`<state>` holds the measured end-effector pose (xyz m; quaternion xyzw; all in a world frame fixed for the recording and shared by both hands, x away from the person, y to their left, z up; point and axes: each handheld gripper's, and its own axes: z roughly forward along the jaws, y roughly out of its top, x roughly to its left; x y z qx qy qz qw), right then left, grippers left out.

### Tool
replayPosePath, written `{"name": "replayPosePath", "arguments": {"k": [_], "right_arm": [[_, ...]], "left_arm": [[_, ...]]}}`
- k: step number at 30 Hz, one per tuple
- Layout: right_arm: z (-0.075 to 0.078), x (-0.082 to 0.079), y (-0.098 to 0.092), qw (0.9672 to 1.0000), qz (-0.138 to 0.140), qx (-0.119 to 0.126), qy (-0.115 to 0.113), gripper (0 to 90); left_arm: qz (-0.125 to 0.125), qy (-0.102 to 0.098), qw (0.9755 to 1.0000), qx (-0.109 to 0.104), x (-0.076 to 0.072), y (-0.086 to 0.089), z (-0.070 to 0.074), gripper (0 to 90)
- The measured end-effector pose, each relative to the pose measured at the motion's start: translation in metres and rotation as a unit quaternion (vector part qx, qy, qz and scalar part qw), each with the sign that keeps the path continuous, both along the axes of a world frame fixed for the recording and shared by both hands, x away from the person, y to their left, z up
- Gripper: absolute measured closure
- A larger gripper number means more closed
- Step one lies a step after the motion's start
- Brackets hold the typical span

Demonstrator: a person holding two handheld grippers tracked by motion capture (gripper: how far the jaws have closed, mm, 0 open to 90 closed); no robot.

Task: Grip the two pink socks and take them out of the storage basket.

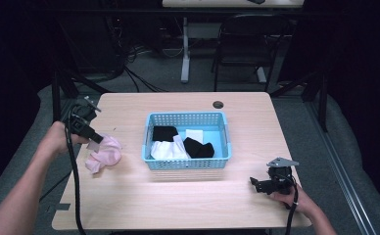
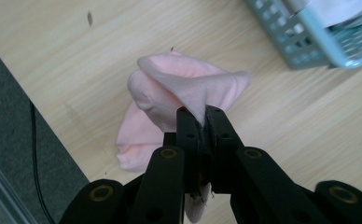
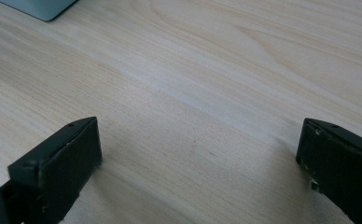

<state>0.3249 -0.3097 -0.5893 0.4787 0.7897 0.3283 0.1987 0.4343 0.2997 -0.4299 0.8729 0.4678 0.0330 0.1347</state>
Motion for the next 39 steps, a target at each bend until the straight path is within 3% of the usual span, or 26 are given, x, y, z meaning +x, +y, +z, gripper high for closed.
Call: {"name": "replayPosePath", "arguments": {"k": [1,4,5,6,15,17,21,22,24,25,26,28,32,34,39], "right_arm": [[0.0,0.0,0.0,1.0,-0.001,-0.002,0.0,0.0],[0.0,0.0,0.0,1.0,0.001,0.0,0.0,0.0],[0.0,0.0,0.0,1.0,0.001,0.0,0.0,0.0],[0.0,0.0,0.0,1.0,0.0,-0.002,0.0,0.0],[0.0,0.0,0.0,1.0,0.0,-0.002,0.0,0.0],[0.0,0.0,0.0,1.0,0.0,-0.001,0.0,0.0],[0.0,0.0,0.0,1.0,-0.001,-0.001,0.0,0.0],[0.0,0.0,0.0,1.0,-0.001,-0.001,0.0,0.0],[0.0,0.0,0.0,1.0,0.0,-0.001,0.0,0.0],[0.0,0.0,0.0,1.0,0.0,-0.001,0.0,0.0],[0.0,0.0,0.0,1.0,0.0,-0.001,0.0,0.0],[0.0,0.0,0.0,1.0,0.0,0.0,0.0,0.0],[0.0,0.0,0.0,1.0,0.0,0.0,0.0,0.0],[0.0,0.0,0.0,1.0,0.0,-0.001,0.0,0.0],[0.0,0.0,0.0,1.0,-0.001,-0.001,0.0,0.0]], "left_arm": [[0.01,0.005,0.9999,-0.001,-0.001,0.005,-0.014,85.3],[0.027,0.017,0.9995,-0.007,-0.003,0.012,-0.035,85.2],[0.027,0.017,0.9995,-0.007,-0.003,0.012,-0.035,85.1],[0.033,0.021,0.9992,-0.01,-0.003,0.015,-0.047,85.0],[0.058,0.03,0.9978,-0.013,-0.001,0.022,-0.082,83.8],[0.069,0.031,0.9968,-0.022,0.0,0.027,-0.091,79.4],[0.078,0.016,0.9962,-0.035,-0.002,0.031,-0.092,74.5],[0.083,0.011,0.9959,-0.033,-0.003,0.032,-0.091,69.5],[0.086,-0.002,0.9956,-0.037,-0.007,0.036,-0.086,55.2],[0.094,-0.014,0.9947,-0.04,-0.011,0.038,-0.082,45.9],[0.1,-0.025,0.9937,-0.045,-0.015,0.039,-0.079,30.7],[0.109,-0.055,0.9916,-0.044,-0.029,0.04,-0.071,14.2],[0.121,-0.082,0.9881,-0.048,-0.047,0.042,-0.067,3.6],[0.133,-0.103,0.9838,-0.061,-0.062,0.043,-0.067,0.1],[0.145,-0.133,0.9771,-0.082,-0.091,0.043,-0.074,0.0]]}}
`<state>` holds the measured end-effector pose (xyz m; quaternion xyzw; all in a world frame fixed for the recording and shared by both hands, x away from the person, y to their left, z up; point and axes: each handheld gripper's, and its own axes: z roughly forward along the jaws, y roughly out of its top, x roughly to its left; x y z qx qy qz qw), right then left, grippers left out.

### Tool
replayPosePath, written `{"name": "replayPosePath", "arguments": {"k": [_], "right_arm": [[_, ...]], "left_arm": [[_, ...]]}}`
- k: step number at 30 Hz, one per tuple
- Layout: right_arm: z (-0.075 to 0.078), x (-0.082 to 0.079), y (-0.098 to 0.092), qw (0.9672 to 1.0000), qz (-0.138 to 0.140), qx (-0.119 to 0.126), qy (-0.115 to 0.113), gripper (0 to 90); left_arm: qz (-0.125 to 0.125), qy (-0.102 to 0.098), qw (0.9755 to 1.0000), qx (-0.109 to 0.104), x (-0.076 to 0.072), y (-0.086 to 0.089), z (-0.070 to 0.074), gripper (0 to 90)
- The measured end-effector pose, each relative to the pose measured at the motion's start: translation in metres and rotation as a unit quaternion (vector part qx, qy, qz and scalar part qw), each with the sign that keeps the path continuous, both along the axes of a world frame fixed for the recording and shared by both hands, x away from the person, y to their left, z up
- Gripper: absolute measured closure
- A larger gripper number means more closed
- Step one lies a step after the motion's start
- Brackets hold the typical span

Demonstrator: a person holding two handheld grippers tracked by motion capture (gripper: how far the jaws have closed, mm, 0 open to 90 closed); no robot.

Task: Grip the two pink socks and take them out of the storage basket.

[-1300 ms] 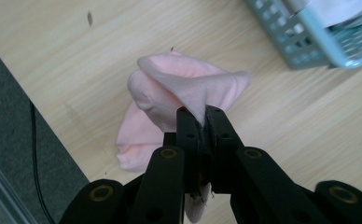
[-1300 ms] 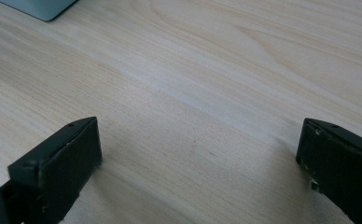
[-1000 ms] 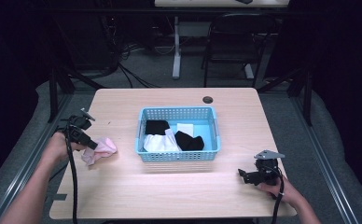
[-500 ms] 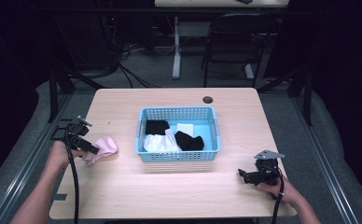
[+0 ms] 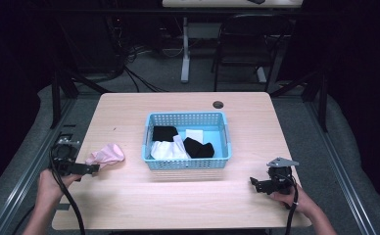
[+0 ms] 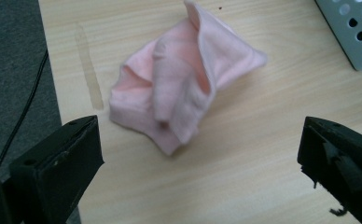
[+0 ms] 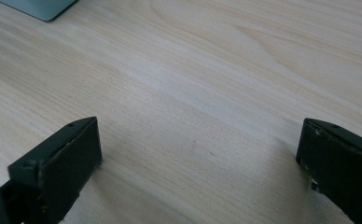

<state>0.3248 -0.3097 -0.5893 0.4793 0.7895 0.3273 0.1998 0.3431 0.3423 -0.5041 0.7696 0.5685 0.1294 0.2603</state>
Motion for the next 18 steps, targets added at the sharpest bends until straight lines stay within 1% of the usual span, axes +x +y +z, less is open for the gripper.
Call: {"name": "replayPosePath", "arguments": {"k": [3,4,6,10,11,12,14,16,18], "right_arm": [[0.0,0.0,0.0,1.0,0.001,0.0,0.001,0.0],[0.0,0.0,0.0,1.0,0.001,0.0,0.001,0.0],[0.0,0.0,0.0,1.0,0.001,0.0,0.0,0.0],[0.0,0.0,0.0,1.0,0.0,0.0,0.0,0.0],[0.0,0.0,0.0,1.0,0.001,0.0,0.001,0.0],[0.0,0.0,0.0,1.0,0.001,0.0,0.001,0.0],[0.0,0.0,0.0,1.0,0.001,0.0,0.001,0.0],[0.0,0.0,0.0,1.0,0.001,0.0,0.001,0.0],[0.0,0.0,0.0,1.0,0.001,0.001,0.001,0.0]], "left_arm": [[0.002,-0.005,1.0,-0.005,-0.013,-0.002,-0.008,0.0],[0.003,-0.005,1.0,-0.006,-0.018,-0.003,-0.012,0.0],[0.005,-0.01,0.9999,-0.004,-0.025,-0.007,-0.02,0.0],[0.012,-0.02,0.9997,0.003,-0.038,-0.012,-0.029,0.0],[0.014,-0.025,0.9996,0.003,-0.041,-0.012,-0.032,0.0],[0.016,-0.023,0.9996,0.0,-0.044,-0.013,-0.035,0.0],[0.016,-0.019,0.9997,0.001,-0.047,-0.014,-0.042,0.0],[0.007,-0.006,0.9999,-0.009,-0.045,-0.015,-0.044,0.0],[0.005,-0.005,0.9999,-0.01,-0.043,-0.016,-0.045,0.0]]}}
